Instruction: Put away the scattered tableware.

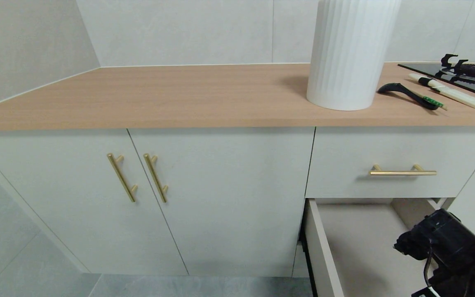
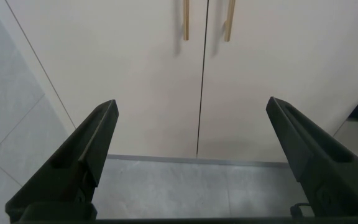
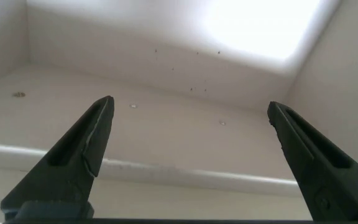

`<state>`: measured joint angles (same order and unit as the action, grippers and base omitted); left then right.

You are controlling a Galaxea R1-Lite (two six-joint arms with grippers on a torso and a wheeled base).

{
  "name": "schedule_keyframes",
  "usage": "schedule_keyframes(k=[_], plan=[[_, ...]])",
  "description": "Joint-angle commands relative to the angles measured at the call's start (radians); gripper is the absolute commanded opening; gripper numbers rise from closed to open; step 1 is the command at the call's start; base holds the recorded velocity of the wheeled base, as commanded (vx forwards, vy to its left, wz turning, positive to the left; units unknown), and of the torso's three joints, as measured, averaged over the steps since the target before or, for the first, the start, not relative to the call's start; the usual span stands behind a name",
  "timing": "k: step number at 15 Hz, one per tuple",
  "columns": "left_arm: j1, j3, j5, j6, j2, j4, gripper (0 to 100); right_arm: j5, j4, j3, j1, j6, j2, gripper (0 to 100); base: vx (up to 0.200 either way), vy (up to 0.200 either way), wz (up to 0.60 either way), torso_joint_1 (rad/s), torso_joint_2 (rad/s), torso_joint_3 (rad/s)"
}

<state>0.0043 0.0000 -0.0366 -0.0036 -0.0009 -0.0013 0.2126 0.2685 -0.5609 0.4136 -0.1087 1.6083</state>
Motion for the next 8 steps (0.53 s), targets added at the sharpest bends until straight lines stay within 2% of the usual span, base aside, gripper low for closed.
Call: schedule_keyframes(k=[1,4,8], plan=[[0.000,0.000,0.000,0.001,0.001,0.000,100,0.001,-0.002,-0.001,0.001,0.000,-0.002,100,0.000,0.000,0.00,0.000,0.00,0.000],[0.000,0.000,0.000,-0.001,0.001,0.000,100,-0.001,-0.002,-0.027,-0.001,-0.009,-0.054,100,0.000,0.000,0.00,0.000,0.00,0.000],[0.000,0.000,0.000,0.001,0.001,0.000,100,-0.013,-0.002,-0.034,-0.001,-0.002,-0.275,100,0.000,0.000,0.00,0.000,0.00,0.000]])
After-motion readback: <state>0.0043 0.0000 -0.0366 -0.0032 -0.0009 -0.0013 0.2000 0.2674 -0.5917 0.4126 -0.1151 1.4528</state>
